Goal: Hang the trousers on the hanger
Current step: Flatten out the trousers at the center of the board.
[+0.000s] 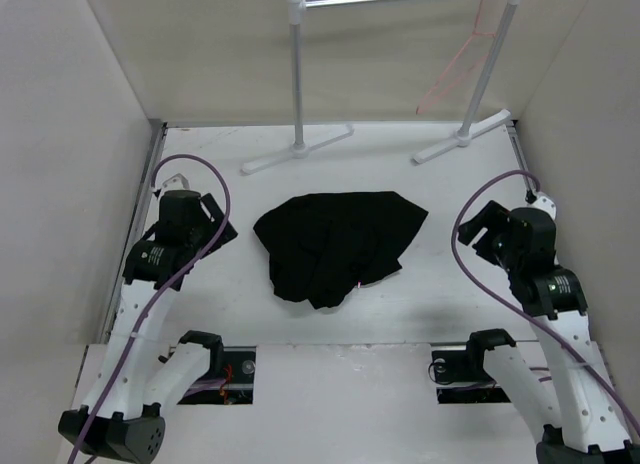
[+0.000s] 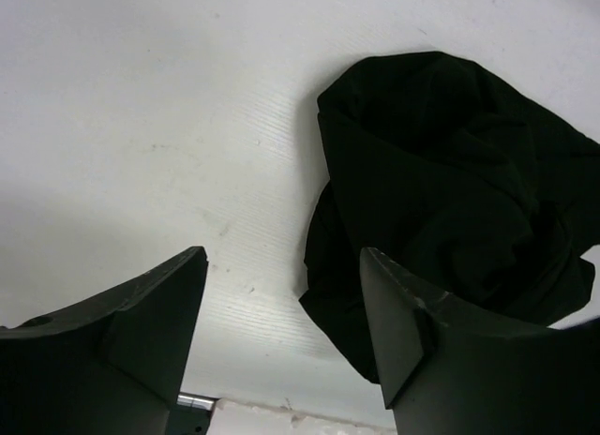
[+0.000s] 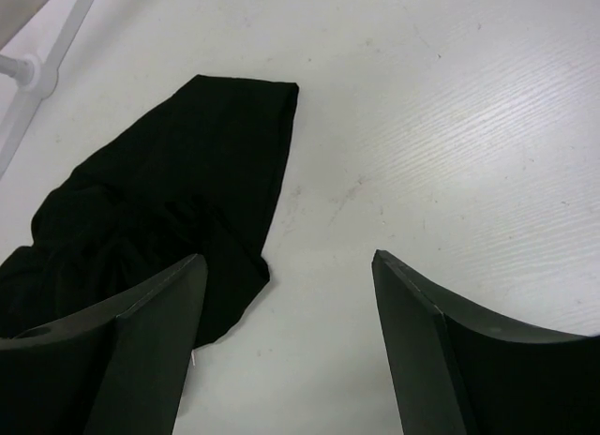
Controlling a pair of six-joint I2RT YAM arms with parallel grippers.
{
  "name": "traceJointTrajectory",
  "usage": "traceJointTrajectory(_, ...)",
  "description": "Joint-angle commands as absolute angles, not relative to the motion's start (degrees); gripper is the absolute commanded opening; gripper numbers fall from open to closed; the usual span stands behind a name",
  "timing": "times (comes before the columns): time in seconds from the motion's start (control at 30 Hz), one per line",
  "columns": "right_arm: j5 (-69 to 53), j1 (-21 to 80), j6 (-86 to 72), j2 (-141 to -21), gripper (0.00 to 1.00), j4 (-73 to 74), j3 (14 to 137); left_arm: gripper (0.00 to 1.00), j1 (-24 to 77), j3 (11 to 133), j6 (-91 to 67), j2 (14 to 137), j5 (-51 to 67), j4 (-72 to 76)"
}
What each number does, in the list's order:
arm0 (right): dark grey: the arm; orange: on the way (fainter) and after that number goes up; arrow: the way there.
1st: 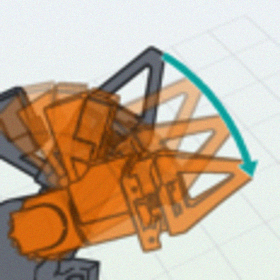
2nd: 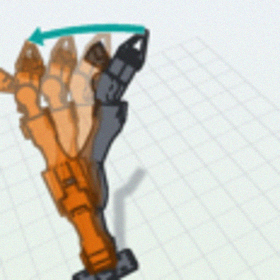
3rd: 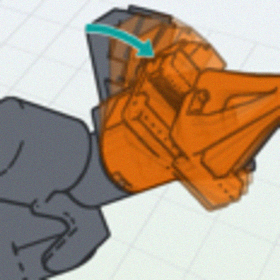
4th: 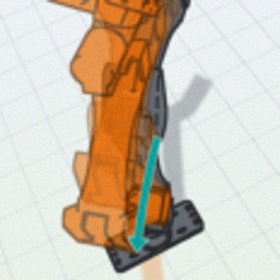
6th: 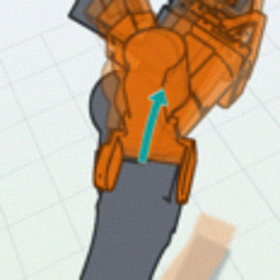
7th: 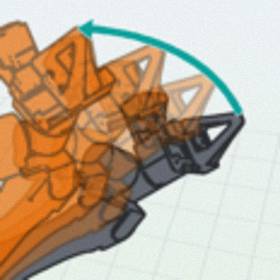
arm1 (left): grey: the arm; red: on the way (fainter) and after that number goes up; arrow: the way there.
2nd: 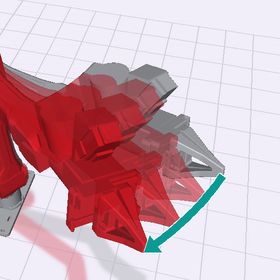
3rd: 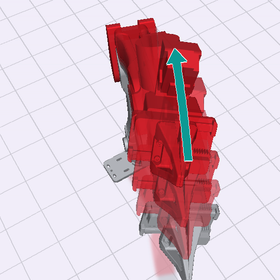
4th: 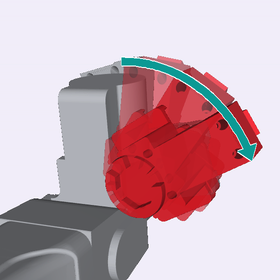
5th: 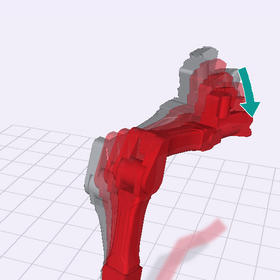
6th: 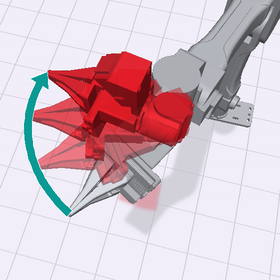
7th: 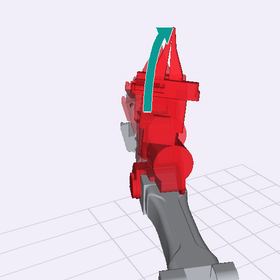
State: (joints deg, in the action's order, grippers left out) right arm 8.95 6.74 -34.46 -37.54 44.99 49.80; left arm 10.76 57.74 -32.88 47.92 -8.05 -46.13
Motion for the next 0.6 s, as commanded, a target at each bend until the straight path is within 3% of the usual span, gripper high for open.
traceJointTrajectory(0.0,8.4,7.1,-32.7,-37.9,0.77,42.8,51.9,0.66,10.5,58.4,-34.1,47.3,-5.9,-45.9)
traceJointTrajectory(0.13,8.0,7.6,-32.4,-38.7,0.69,42.6,52.8,0.66,10.4,58.3,-34.3,47.3,-5.4,-44.9)
traceJointTrajectory(0.2,7.2,8.7,-32.3,-39.7,0.47,42.3,53.2,0.66,10.4,57.9,-34.5,47.6,-4.8,-44.5)
traceJointTrajectory(0.27,6.5,10.5,-32.5,-41.6,0.15,42.2,54.0,0.58,10.8,57.4,-34.5,47.8,-4.4,-43.6)
traceJointTrajectory(0.3,6.3,11.9,-32.8,-43.2,0.04,42.4,54.7,0.48,11.4,56.9,-34.5,47.7,-3.8,-42.8)
traceJointTrajectory(0.33,6.2,13.5,-33.0,-45.0,0.0,42.8,55.7,0.33,11.8,56.3,-34.5,47.5,-3.2,-42.0)
traceJointTrajectory(0.4,6.9,17.9,-33.3,-48.1,0.0,42.5,57.7,0.15,12.3,55.1,-34.9,47.4,-2.8,-41.2)
traceJointTrajectory(0.43,7.6,20.9,-33.7,-50.0,0.0,42.0,58.9,0.14,12.3,54.5,-35.3,47.5,-2.7,-41.1)
traceJointTrajectory(0.5,9.7,26.7,-33.9,-54.0,0.09,39.7,60.9,0.15,12.3,52.7,-36.4,47.8,-2.2,-40.3)
traceJointTrajectory(0.57,11.2,31.5,-34.0,-59.1,0.31,37.4,62.9,0.26,12.6,50.8,-37.9,47.8,-0.4,-39.0)
